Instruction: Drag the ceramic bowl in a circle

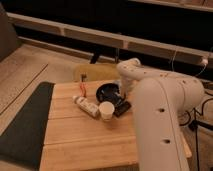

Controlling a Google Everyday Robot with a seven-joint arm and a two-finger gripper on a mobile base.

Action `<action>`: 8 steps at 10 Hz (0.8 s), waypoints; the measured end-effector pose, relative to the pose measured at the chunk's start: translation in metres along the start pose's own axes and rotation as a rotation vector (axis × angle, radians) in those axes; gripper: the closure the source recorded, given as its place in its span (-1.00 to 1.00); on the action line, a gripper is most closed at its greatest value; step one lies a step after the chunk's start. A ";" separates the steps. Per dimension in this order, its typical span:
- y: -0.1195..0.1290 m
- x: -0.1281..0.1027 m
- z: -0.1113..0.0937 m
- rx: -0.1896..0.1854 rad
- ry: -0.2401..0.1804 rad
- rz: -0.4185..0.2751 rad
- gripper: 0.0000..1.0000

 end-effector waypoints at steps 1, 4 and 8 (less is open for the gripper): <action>0.008 -0.008 0.000 0.008 -0.007 -0.017 1.00; 0.044 -0.019 0.006 0.004 -0.003 -0.081 1.00; 0.074 0.008 0.007 -0.061 0.048 -0.114 1.00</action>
